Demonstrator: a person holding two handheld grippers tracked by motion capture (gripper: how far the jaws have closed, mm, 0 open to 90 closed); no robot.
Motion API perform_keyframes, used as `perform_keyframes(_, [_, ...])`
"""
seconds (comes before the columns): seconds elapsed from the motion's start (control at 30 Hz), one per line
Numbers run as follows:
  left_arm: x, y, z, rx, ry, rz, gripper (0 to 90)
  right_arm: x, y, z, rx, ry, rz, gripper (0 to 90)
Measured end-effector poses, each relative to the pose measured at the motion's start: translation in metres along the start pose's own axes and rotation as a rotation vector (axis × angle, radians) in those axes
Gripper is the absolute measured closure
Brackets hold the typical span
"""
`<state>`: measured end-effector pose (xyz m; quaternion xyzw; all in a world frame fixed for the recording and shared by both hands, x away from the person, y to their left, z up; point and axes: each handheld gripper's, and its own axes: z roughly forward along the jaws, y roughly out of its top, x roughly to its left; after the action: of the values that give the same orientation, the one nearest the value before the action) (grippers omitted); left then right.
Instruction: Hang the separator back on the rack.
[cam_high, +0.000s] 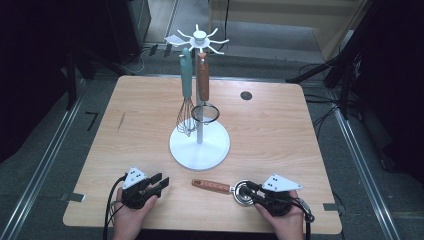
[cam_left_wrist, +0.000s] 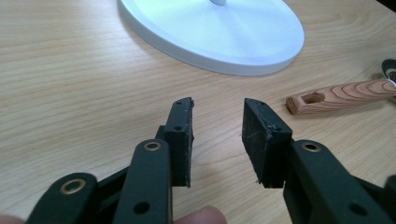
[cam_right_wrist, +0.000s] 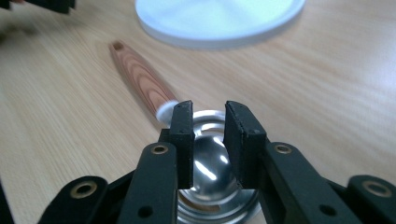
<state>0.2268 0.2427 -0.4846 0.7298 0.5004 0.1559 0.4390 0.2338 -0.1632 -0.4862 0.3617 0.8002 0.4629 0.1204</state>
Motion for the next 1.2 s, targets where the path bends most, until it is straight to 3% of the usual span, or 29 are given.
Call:
perform_keyframes(0.17, [0.005, -0.002, -0.008, -0.025, 0.019, 0.000, 60.4, -0.006, 0.009, -0.003, -0.031, 0.005, -0.083, 67.3])
perform_keyframes(0.4, [0.017, -0.005, -0.019, -0.058, 0.058, -0.010, 55.7, -0.009, 0.021, 0.000, 0.017, 0.044, -0.110, 61.2])
perform_keyframes(0.47, [0.021, -0.005, -0.022, -0.067, 0.078, -0.008, 53.6, -0.009, 0.026, 0.001, 0.049, 0.069, -0.108, 54.4])
perform_keyframes(0.6, [0.034, -0.007, -0.030, -0.081, 0.105, -0.017, 50.0, -0.009, 0.035, 0.004, 0.085, 0.105, -0.128, 49.1])
perform_keyframes(0.77, [0.051, -0.007, -0.039, -0.096, 0.130, -0.025, 49.2, -0.008, 0.048, 0.007, 0.138, 0.154, -0.214, 41.1])
perform_keyframes(1.0, [0.070, -0.008, -0.050, -0.120, 0.157, -0.029, 48.5, -0.001, 0.061, 0.018, 0.238, 0.177, -0.305, 41.9])
perform_keyframes(1.2, [0.086, -0.009, -0.057, -0.143, 0.171, -0.069, 44.5, 0.008, 0.067, 0.033, 0.326, 0.182, -0.411, 44.8])
